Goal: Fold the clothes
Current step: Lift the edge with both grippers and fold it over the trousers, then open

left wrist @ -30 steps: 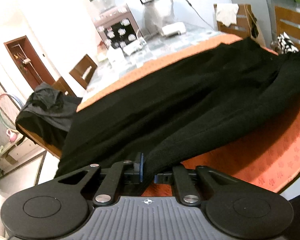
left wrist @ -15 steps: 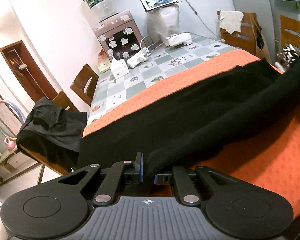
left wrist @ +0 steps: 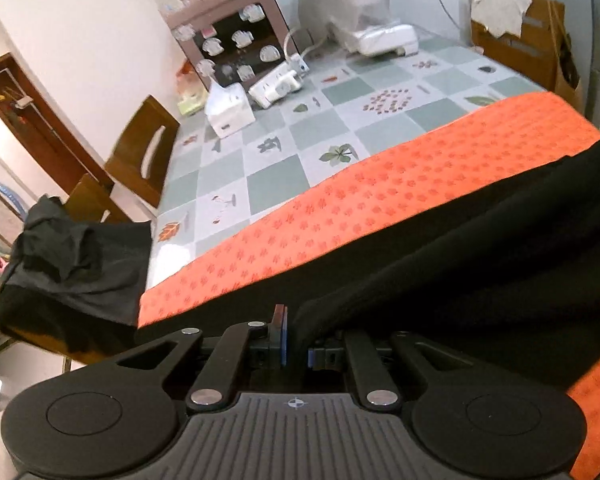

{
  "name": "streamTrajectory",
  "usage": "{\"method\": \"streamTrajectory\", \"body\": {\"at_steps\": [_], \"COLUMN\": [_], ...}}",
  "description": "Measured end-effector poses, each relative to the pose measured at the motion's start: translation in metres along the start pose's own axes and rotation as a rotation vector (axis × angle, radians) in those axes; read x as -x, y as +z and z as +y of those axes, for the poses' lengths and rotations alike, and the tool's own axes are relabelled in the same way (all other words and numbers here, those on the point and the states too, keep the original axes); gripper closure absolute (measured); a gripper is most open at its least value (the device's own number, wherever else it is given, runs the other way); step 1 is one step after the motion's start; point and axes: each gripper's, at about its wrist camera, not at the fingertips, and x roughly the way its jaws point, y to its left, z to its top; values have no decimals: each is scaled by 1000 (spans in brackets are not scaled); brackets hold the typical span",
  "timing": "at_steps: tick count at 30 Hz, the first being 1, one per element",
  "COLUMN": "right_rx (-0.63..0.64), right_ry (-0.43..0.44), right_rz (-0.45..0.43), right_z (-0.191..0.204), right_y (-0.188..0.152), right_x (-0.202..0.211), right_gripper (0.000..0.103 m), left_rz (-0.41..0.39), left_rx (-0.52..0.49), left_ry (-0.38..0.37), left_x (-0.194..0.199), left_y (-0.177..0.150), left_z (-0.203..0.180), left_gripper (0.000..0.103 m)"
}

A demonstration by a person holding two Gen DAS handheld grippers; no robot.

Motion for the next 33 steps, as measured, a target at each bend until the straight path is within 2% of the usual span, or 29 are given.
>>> {"method": "streamTrajectory", "body": {"at_steps": [5,11,13,17,18,20,22,23,25,27,33], "right_rx": [-42,-87,-100,-103,-97,-90,-86,-86,-93,-106,-122], "right_ry": [41,112,126,132,128,121,115,103,79,54,40], "right_rz": [54,140,165,187,188,188,182,178,169,159,110], "right_z": [-24,-46,-52,-56,-55,-53,-52,-52,-53,-54,-43], "right_y": [12,18,20,23,24,26,27,27,28,28,29], "right_x": [-50,-97,-110,-131,-133,-135,-134,-131,-122,-111,-58], "right_gripper": [91,87,81,79,78,76,72,68,53,48,46], "left_rz": [84,210,220,206,198,185,180,178,179,166,84], "left_rx": [-21,-62,-74,-76,-65,-43,-17,3,58,93,119], "left_ry": [-64,-169,-179,-187,-190,-194,-182,-185,-201,-215,-192], "left_x": [-57,-116,-125,-129,-128,-127,-124,-122,-116,-104,-50], "left_y": [23,19,16,10,9,6,4,4,3,1,-15], "left_z": [6,-1,-5,-6,-3,2,9,13,22,30,40], "left_gripper": [92,90,90,90,87,74,53,50,38,37,33]}}
